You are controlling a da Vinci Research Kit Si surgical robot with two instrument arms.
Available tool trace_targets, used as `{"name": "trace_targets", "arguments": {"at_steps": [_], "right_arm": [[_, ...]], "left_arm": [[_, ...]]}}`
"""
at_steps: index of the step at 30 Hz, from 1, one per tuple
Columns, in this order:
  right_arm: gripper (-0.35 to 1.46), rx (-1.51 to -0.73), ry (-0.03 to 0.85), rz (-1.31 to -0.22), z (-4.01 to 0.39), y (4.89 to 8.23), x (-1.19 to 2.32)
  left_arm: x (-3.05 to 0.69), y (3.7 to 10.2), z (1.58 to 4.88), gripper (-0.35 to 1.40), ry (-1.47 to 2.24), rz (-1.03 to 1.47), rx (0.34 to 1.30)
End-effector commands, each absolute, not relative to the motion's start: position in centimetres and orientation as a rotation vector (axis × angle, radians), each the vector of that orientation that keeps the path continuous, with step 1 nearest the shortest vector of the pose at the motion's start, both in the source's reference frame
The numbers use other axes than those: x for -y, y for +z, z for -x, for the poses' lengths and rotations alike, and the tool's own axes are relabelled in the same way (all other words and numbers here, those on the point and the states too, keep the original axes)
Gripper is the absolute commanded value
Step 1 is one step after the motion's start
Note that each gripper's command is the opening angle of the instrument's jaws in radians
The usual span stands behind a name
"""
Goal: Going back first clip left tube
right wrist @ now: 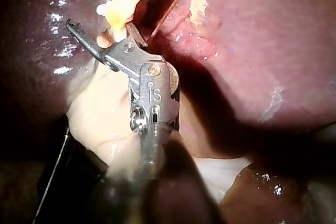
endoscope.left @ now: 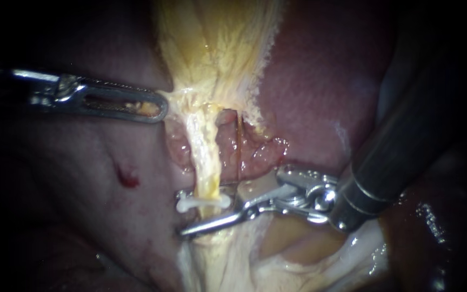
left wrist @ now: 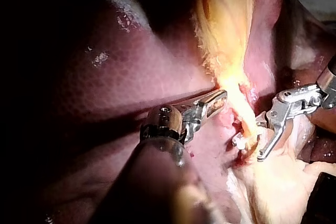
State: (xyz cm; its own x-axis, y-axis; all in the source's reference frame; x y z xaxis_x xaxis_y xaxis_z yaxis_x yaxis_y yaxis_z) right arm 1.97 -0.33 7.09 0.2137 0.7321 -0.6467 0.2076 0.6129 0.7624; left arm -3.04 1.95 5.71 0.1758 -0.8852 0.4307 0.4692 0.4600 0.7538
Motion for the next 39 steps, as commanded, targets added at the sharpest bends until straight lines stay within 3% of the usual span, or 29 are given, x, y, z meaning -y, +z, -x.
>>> {"name": "trace_targets", "arguments": {"at_steps": [1,12,23,39], "right_arm": [[0.50,-1.347,0.430,-0.875,-1.96,7.09,0.33],[0.50,-1.375,0.388,-0.772,-1.91,7.12,0.31],[0.50,-1.384,0.340,-0.741,-1.72,7.12,0.30],[0.50,-1.347,0.263,-0.623,-0.81,6.81,-0.07]], "left_arm": [[-1.95,5.71,3.04,-0.35,-1.022,-0.516,0.977],[-1.95,5.71,3.04,-0.35,-1.021,-0.516,0.977],[-1.95,5.71,3.03,-0.35,-1.021,-0.516,0.977],[-1.95,5.71,3.03,-0.35,-1.021,-0.516,0.977]]}}
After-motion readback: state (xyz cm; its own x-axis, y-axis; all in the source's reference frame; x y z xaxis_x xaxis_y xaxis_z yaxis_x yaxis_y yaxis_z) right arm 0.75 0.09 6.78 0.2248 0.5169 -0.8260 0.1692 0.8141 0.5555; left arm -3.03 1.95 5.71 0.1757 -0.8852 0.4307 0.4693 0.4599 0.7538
